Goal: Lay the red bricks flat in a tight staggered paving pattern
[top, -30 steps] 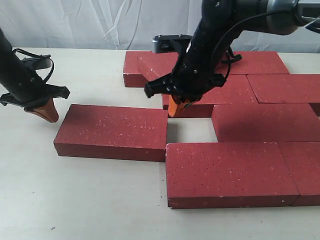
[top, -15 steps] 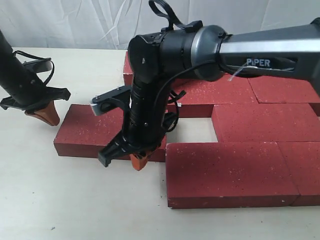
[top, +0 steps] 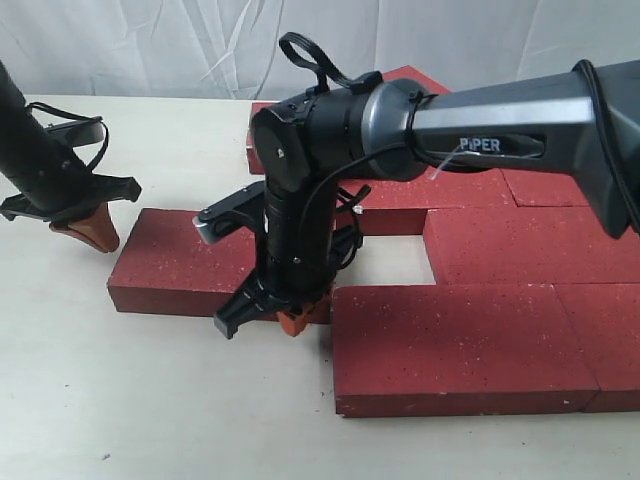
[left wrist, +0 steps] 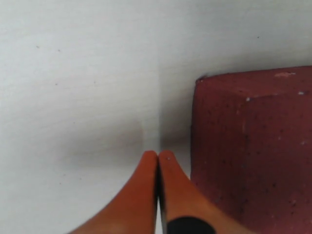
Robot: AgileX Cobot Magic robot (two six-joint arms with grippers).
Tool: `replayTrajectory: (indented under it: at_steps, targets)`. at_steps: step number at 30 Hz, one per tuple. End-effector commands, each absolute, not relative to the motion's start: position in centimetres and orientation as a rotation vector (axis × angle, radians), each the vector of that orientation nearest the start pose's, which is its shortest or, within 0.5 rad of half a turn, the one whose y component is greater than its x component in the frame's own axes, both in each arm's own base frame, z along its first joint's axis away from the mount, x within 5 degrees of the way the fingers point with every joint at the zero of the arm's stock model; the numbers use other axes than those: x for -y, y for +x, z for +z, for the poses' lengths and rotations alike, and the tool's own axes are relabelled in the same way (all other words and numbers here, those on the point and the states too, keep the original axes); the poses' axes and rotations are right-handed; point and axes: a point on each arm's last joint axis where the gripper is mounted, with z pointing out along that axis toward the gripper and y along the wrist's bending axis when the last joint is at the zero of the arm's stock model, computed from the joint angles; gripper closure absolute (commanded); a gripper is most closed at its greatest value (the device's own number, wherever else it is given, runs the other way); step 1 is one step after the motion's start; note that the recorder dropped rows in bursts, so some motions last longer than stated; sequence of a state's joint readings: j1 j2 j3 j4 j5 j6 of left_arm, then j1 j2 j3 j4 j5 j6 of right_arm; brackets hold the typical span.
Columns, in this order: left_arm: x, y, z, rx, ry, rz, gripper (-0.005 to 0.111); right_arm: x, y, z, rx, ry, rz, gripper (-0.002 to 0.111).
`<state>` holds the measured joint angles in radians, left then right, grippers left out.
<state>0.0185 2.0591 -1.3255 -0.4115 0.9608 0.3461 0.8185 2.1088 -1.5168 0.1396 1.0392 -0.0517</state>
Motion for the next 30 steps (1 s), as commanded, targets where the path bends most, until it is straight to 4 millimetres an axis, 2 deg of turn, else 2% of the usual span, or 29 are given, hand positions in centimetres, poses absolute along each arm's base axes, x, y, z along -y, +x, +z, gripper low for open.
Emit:
replayTrajectory:
  at_steps: [1, 25, 30]
  targets:
    - [2.3, 37.9, 13.6, -3.073, 0.116, -0.526, 0.107, -30.8, 27.7, 15.6, -2.863, -1.209, 0.186, 0.109]
    - [2.3, 37.9, 13.6, -3.075, 0.121, -0.519, 0.107, -30.0, 28.9, 15.6, -2.734, -1.313, -0.027, 0.109]
    - [2.3, 38.0, 13.6, -3.071, 0.120, -0.517, 0.107, -30.2, 28.6, 15.6, -2.736, -1.335, 0.022, 0.109]
